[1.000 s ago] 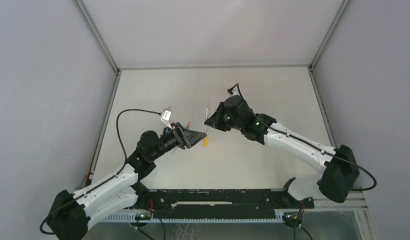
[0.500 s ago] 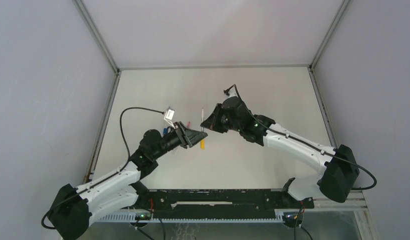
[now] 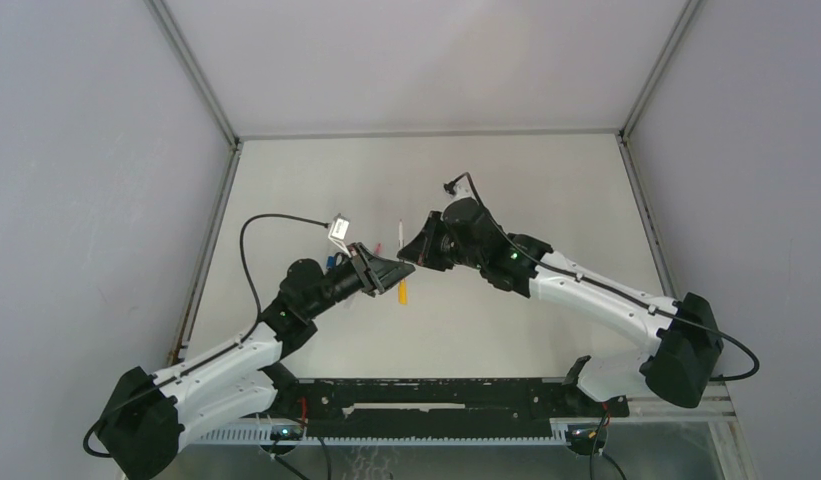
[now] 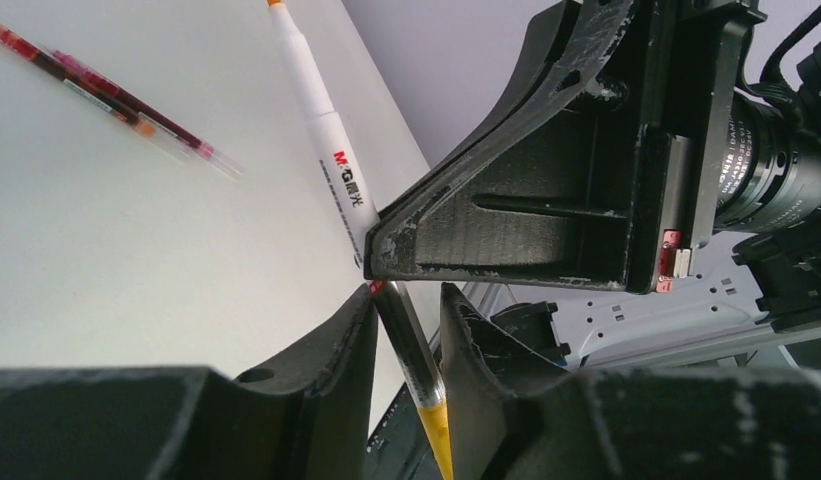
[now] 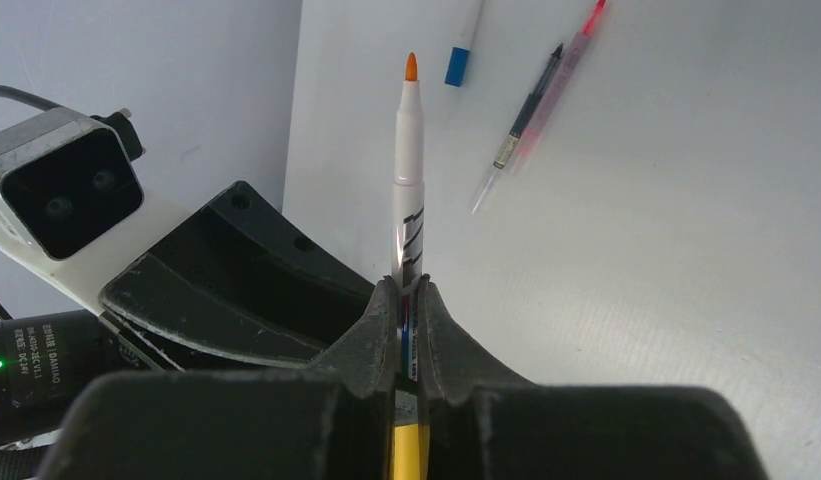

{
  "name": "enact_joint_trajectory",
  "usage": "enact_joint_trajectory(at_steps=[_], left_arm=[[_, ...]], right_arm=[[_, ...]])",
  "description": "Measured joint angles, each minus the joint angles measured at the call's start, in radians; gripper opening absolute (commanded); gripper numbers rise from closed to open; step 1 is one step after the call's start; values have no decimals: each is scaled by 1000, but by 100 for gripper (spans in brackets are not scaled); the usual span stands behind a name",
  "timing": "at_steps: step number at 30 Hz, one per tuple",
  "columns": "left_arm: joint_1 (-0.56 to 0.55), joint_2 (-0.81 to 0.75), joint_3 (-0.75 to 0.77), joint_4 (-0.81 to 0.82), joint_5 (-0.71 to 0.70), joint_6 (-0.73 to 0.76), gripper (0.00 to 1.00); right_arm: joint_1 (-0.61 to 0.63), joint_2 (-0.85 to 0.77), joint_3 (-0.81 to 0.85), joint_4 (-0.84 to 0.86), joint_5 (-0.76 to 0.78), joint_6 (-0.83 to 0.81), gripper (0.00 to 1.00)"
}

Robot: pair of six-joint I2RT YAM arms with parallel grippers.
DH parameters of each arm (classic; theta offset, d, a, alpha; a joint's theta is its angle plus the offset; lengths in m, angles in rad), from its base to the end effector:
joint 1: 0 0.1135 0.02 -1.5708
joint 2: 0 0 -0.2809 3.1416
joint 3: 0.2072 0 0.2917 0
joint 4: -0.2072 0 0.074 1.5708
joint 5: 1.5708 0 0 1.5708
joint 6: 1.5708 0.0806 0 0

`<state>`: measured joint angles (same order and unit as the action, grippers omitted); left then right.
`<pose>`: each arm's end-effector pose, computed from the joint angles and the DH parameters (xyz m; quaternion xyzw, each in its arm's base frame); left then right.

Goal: Insert the pens into the pen caps
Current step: Adjust the pen.

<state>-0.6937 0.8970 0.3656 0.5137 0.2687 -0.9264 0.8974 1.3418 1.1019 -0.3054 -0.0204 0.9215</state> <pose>0.1962 -0.1910 0.2374 0.0112 0.7130 -0.5689 0.4096 0.2357 0.2980 0.2974 0.0055 0.8714 0.3926 0.2943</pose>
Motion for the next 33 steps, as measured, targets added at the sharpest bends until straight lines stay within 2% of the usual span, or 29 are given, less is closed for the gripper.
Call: enact_joint_trajectory(at_steps=[6, 9, 13, 14, 21, 26, 33], left_arm=[[0, 1, 0, -1, -3, -1, 25], [0, 1, 0, -1, -4, 0, 16], [0, -3, 0, 1, -2, 2, 3], [-1, -7, 0, 1, 0, 4, 1], [-3, -30, 0, -8, 5, 45, 0], [-3, -38, 0, -21, 5, 67, 0], [-3, -47, 0, -28, 10, 81, 0]], right_arm=[[14, -10, 0, -2, 21, -4, 2], [21, -18, 0, -5, 36, -13, 5], [30, -39, 0, -13, 50, -36, 14], [34, -43, 0, -14, 56, -42, 19], [54, -75, -1, -23, 82, -61, 42], [56, -101, -1, -31, 109, -64, 47], [56, -119, -1, -35, 139, -64, 49]])
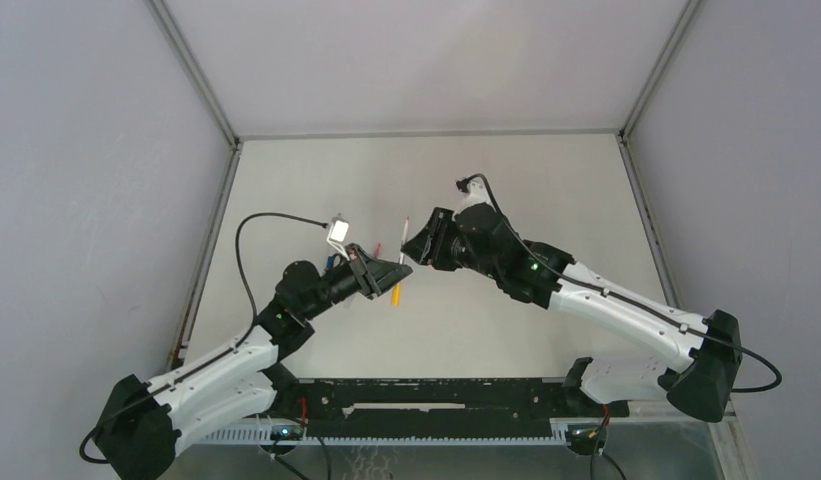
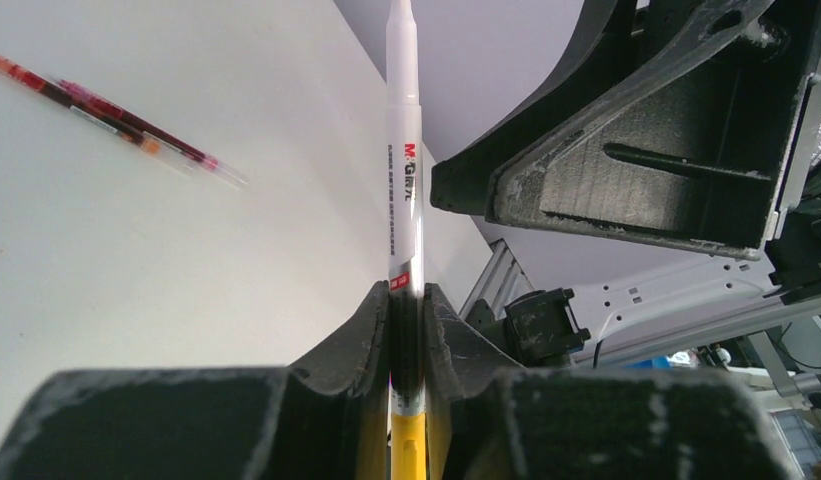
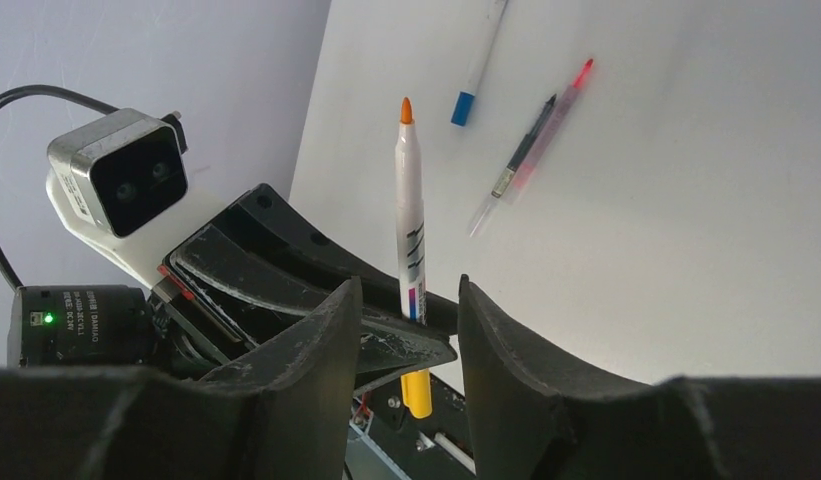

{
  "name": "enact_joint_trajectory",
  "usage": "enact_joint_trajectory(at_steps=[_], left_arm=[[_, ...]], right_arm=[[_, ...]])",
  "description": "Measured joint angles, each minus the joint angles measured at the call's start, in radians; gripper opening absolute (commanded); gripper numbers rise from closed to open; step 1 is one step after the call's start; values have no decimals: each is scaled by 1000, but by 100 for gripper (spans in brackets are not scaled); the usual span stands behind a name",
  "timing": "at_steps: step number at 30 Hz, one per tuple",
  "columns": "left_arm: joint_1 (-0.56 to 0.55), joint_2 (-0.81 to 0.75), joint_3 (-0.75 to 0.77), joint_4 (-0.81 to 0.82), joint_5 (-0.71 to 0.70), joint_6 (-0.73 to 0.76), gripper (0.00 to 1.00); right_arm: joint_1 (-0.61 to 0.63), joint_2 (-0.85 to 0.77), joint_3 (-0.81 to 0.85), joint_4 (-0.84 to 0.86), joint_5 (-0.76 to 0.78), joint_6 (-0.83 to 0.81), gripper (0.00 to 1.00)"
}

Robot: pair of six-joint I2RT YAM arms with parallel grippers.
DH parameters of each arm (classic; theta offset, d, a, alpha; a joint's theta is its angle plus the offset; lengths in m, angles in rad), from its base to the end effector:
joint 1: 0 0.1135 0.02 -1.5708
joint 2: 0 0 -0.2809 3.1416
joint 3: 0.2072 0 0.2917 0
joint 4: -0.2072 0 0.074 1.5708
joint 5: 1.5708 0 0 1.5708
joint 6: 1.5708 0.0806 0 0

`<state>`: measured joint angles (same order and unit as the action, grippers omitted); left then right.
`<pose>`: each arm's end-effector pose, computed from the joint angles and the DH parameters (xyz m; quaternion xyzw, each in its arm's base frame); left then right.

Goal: Insert the pens into the pen caps
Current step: Adjust the pen.

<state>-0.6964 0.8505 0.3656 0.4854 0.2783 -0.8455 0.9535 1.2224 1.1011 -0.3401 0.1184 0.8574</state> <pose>0.1904 -0.1881 0.2447 0.0457 0.7055 -0.5584 0.4341 0.2119 0.2821 0.3340 -0.0096 0.8491 0.3826 0.3641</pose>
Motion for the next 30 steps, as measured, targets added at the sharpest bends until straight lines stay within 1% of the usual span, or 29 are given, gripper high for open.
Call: enact_joint_trajectory(at_steps=[3, 7, 15, 18, 20, 24, 25, 26, 28, 30], left_arm=[[0, 0, 0, 0, 15, 1, 0], [-2, 0, 0, 5, 34, 1, 0], [-9, -6, 0, 6, 51, 8, 0], [-10, -11, 0, 7, 55, 8, 0], [-13, -14, 0, 7, 59, 8, 1], [-13, -16, 0, 5, 61, 8, 26], [-13, -16, 0, 5, 60, 8, 35], [-13, -16, 0, 5, 60, 9, 43], [-15, -17, 0, 8, 63, 12, 50], [-16, -18, 0, 8, 63, 12, 52]], right_arm=[[-2, 0, 0, 1, -1, 0, 48], [-4, 9, 0, 19, -14, 2, 38], [-5, 35, 0, 37, -24, 5, 36], [-5, 42, 0, 38, -27, 5, 29], [-5, 48, 0, 39, -30, 5, 22], [-5, 51, 0, 45, -39, 5, 11], [-5, 51, 0, 45, -41, 5, 10], [-6, 51, 0, 44, -42, 4, 9], [-6, 51, -1, 45, -45, 4, 7], [-6, 51, -1, 45, -49, 4, 6]])
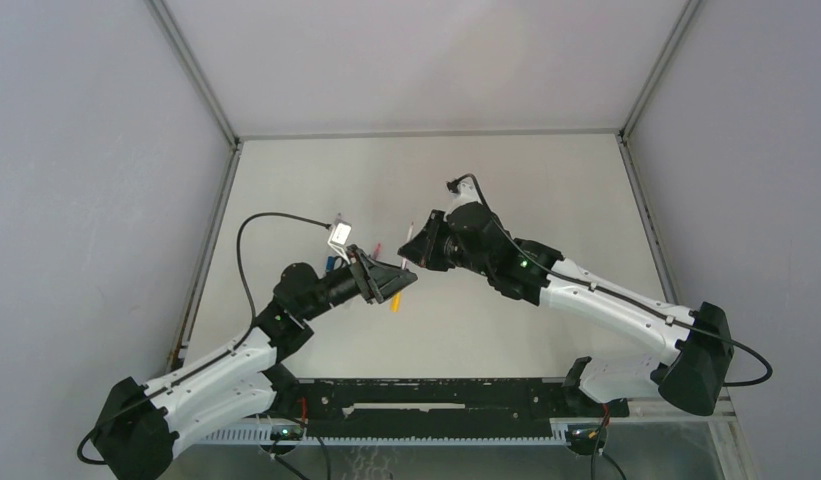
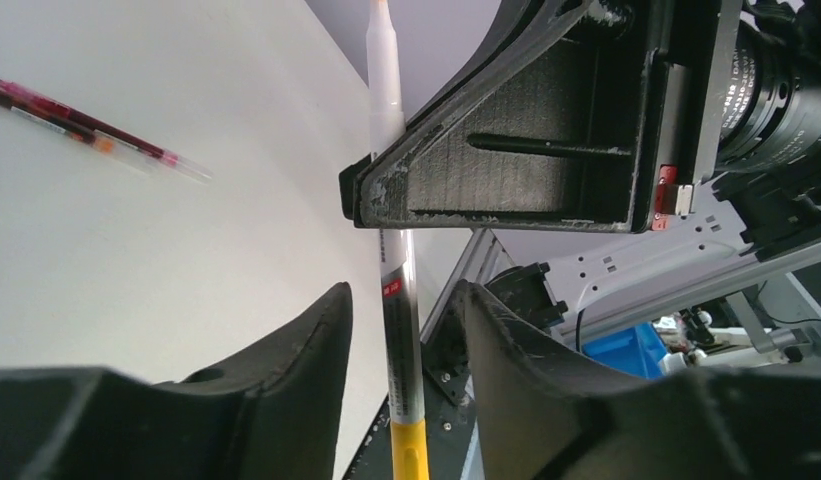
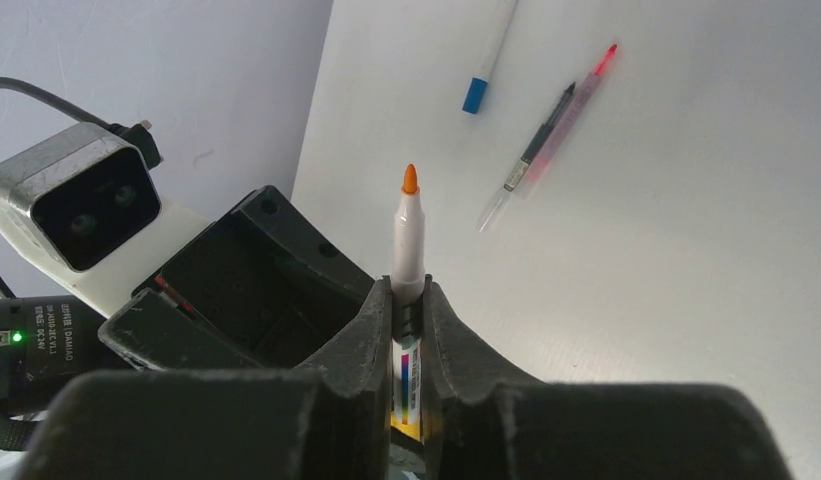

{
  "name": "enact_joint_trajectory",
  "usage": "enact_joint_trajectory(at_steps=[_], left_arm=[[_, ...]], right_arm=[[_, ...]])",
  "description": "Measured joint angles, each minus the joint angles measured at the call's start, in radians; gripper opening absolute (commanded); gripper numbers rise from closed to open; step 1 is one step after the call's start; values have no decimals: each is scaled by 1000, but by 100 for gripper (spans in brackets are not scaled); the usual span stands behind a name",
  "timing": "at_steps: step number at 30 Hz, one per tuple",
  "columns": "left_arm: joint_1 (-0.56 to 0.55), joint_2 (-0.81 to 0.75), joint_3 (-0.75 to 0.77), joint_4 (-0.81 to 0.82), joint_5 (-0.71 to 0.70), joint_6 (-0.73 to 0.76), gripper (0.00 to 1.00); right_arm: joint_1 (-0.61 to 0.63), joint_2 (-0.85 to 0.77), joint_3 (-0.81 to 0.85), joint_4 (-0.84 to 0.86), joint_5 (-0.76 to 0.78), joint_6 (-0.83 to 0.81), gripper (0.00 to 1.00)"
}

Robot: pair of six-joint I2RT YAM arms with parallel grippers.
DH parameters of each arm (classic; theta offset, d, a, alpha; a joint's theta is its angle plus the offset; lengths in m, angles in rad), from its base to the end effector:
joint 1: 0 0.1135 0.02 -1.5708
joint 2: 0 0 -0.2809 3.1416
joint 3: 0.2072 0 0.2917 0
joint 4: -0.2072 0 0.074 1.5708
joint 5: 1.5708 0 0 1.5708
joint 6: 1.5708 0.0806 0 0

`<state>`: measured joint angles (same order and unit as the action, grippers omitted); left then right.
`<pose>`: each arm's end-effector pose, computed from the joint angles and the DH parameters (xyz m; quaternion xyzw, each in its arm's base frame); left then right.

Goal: Insert the pens into the pen caps
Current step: Adjust the pen.

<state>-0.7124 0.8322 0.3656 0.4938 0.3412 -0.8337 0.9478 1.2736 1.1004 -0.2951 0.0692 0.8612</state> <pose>0.1812 -0.1921 0.2505 0.0798 0.6934 -0.5779 0.4228 0.2187 0.2948 0.3223 -0.0187 0.8513 0.3933 0.3467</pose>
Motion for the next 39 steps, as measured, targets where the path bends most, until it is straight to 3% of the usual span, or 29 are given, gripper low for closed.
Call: enact_joint_trajectory(at_steps=[11, 16, 19, 20, 25, 29, 39], left_arm=[[-1, -4, 0, 3, -2, 0, 35], [-1, -4, 0, 3, -2, 1, 19], [0, -3, 0, -6, -8, 4, 2], [0, -3, 0, -7, -10, 3, 0], [-1, -3, 0, -6, -12, 4, 0], [-1, -9, 0, -3, -14, 4, 0], [-2, -90, 0, -20, -97, 14, 0]], right_arm=[[0, 0, 0, 0, -20, -3, 4], [1, 3, 0, 0, -31, -10, 5], [1, 4, 0, 0, -34, -20, 13], [1, 4, 0, 0, -34, -26, 20], [1, 2, 0, -2, -32, -37, 45], [2, -31, -1, -32, 2, -47, 59], [52, -249, -3, -108, 144, -74, 60]])
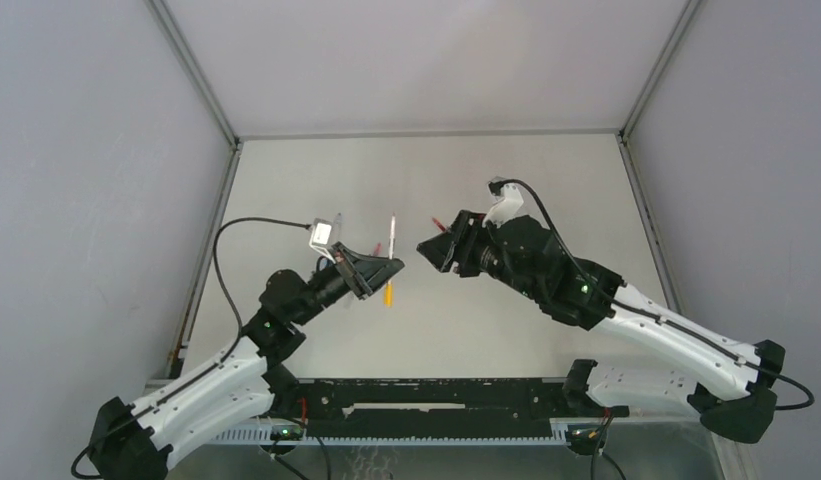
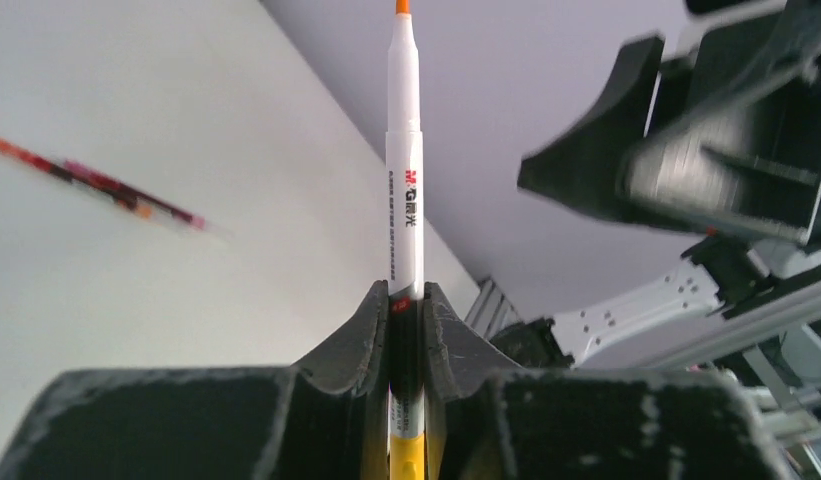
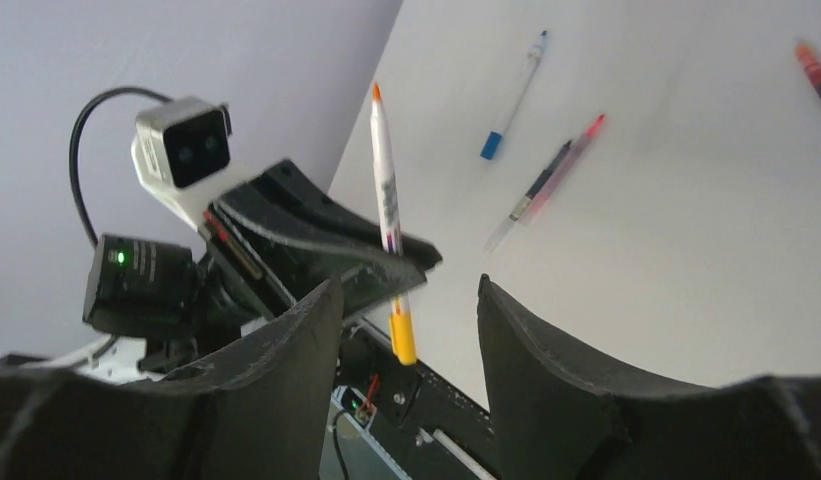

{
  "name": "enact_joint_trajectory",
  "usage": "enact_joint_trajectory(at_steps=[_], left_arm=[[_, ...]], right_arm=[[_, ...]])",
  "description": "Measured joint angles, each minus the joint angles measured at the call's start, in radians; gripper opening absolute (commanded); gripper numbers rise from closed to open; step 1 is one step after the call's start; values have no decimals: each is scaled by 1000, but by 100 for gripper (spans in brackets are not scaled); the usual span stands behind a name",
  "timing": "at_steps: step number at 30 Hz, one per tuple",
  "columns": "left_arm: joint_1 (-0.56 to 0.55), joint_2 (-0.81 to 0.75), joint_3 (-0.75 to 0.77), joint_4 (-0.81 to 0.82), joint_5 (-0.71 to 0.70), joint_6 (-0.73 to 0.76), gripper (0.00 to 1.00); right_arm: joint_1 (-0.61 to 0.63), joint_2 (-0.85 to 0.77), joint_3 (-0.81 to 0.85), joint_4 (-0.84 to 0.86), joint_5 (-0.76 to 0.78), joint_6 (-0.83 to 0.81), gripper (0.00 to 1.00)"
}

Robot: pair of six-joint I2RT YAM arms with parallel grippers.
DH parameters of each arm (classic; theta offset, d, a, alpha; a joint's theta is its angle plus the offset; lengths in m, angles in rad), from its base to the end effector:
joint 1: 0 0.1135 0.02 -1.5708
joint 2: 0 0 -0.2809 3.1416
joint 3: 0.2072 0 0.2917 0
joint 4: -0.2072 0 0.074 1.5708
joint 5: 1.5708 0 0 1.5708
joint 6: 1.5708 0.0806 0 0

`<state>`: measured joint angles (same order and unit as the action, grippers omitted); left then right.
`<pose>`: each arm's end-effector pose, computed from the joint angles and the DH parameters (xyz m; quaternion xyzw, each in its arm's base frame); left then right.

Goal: Insert the pens into the pen caps
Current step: Adjust the pen, then remove the pen cap from the pen.

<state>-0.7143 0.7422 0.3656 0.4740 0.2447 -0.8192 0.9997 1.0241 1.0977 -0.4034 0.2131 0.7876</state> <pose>0.1776 -0.1798 0.2690 0.0553 0.6706 -0.5691 0.4725 0.1759 0.2422 0.3848 -0.0241 0.8110 0.3964 0.4297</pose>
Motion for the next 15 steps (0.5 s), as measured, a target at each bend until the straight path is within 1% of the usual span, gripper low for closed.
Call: enact_joint_trajectory(at_steps=[3, 5, 6, 7, 10, 15], left_arm=[[0, -73, 0, -5, -68, -1, 0], [0, -134, 0, 5, -114, -2, 0], [0, -213, 0, 43, -158, -3, 0], [0, -217, 0, 45, -161, -3, 0], [0, -282, 0, 90, -167, -14, 0], [0, -333, 0, 170, -148, -52, 0]], right_arm=[[67, -24, 0, 4, 17, -38, 61], [140, -32, 0, 17, 37, -85, 61], [256, -35, -7, 66, 47, -161, 61], [259, -35, -7, 68, 47, -163, 61], [325, -44, -50, 170, 14, -226, 60], [344, -41, -103, 306, -32, -283, 60]])
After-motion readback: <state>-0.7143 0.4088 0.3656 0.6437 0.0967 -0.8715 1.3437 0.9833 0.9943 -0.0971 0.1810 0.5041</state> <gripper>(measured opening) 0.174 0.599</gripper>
